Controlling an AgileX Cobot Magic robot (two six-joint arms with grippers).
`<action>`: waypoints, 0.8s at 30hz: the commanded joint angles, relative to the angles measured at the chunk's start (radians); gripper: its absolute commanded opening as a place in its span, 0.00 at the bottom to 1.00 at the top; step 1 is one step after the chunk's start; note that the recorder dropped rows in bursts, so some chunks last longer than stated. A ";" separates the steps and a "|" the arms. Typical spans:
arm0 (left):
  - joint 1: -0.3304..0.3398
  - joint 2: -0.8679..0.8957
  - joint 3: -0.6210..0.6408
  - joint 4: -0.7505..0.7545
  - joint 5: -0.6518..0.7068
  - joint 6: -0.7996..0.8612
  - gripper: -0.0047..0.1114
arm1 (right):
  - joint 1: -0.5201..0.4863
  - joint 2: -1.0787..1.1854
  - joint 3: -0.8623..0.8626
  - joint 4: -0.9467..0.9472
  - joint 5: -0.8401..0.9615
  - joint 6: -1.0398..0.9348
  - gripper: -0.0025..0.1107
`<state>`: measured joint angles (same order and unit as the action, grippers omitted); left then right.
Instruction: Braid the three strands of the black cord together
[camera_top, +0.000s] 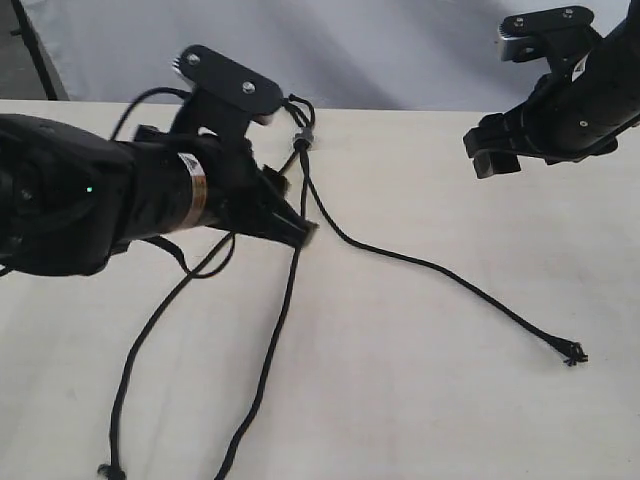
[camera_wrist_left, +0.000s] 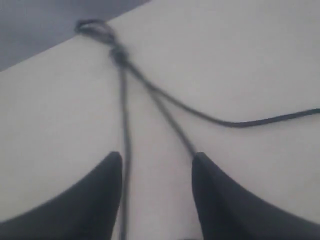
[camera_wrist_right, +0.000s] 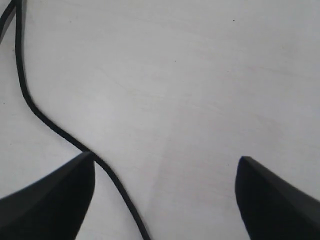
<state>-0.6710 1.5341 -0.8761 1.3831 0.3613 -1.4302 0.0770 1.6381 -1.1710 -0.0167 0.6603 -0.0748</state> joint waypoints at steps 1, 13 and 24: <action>-0.003 0.004 -0.083 -0.543 0.324 0.405 0.41 | -0.006 -0.002 0.001 -0.007 0.000 -0.004 0.67; -0.003 0.154 -0.096 -1.336 0.138 1.119 0.41 | -0.006 -0.002 0.002 0.010 0.000 -0.004 0.67; -0.040 0.292 -0.096 -1.336 0.043 1.113 0.41 | -0.006 -0.002 0.002 0.017 -0.004 -0.004 0.67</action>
<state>-0.7061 1.8053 -0.9691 0.0592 0.4170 -0.3149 0.0770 1.6381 -1.1710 0.0000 0.6603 -0.0748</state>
